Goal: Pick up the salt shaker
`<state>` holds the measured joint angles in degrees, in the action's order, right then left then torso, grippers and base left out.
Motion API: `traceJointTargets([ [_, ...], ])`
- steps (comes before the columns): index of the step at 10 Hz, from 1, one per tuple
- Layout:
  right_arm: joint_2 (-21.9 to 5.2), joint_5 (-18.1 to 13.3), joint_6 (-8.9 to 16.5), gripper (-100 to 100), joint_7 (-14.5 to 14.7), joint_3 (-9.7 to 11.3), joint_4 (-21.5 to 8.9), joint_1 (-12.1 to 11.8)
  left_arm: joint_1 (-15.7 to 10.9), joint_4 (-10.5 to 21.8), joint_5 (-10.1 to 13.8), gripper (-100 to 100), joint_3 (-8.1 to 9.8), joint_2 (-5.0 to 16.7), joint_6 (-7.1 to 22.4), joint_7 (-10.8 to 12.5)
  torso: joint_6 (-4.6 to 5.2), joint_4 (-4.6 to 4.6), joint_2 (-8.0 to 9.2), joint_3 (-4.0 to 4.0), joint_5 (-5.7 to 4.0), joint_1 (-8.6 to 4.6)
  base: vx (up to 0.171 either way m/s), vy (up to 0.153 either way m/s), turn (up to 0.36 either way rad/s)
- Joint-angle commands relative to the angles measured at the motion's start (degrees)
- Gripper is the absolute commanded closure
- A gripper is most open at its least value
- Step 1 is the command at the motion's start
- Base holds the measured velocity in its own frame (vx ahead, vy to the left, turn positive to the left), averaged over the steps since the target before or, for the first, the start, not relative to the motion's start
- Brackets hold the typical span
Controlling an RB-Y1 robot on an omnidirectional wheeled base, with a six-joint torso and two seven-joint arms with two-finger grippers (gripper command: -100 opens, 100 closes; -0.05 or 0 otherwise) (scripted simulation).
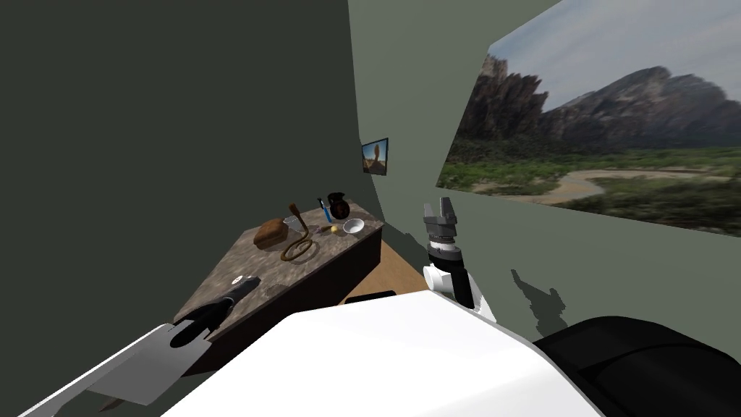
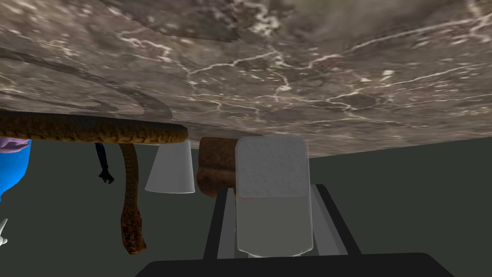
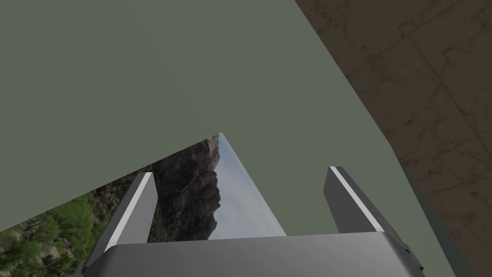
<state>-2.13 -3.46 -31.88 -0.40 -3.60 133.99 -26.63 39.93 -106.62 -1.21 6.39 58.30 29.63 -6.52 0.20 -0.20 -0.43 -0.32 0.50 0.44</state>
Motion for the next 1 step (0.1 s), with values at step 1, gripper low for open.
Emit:
traceJointTargets([
  [1,0.00,0.00,0.00,0,0.00,0.00,0.00,0.00,0.00,0.00,0.00,0,0.00,0.00,0.00,0.00,0.00,0.00,0.00,0.00,0.00,0.00,0.000,0.000,0.000],
])
